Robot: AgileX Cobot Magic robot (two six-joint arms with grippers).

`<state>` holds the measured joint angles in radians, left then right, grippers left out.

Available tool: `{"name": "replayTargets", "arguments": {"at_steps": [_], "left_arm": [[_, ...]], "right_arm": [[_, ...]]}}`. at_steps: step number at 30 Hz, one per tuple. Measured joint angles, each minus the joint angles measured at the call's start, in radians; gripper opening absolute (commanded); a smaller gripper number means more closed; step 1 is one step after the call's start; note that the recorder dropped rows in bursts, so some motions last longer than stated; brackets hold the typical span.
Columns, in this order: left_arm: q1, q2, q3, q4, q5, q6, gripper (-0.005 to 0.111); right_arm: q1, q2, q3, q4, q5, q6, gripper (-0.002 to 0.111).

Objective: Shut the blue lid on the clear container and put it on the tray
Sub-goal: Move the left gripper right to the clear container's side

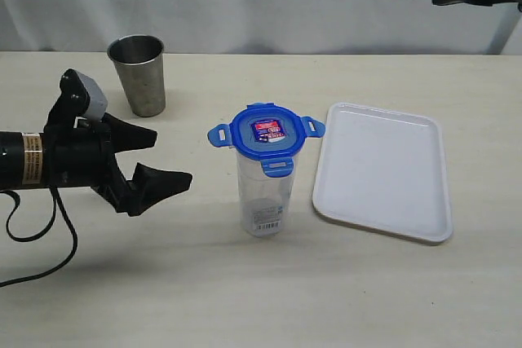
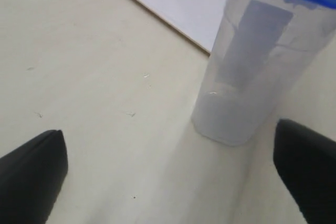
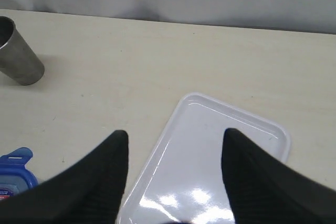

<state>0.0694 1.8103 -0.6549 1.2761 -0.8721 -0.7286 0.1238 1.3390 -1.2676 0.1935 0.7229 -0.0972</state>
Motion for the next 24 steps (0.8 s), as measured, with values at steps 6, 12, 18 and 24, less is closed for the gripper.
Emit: {"name": "replayTargets", "arguments": {"at_steps": [6,12,18,24], "left_arm": [[0.000,0.032,0.000,0.054,-0.010,0.127,0.103],[0.000,0.175,-0.002,0.027,-0.173,0.299,0.103],[-0.007,0.287,-0.002,0.012,-0.318,0.542,0.103],[-0.107,0.358,-0.010,-0.188,-0.329,0.640,0.103]], "right_arm": [[0.000,0.000,0.000,0.004,0.000,-0.016,0.051],[0.000,0.000,0.000,0.004,0.000,-0.020,0.051],[0.000,0.000,0.000,0.004,0.000,-0.022,0.051],[0.000,0.000,0.000,0.006,0.000,-0.022,0.051]]}}
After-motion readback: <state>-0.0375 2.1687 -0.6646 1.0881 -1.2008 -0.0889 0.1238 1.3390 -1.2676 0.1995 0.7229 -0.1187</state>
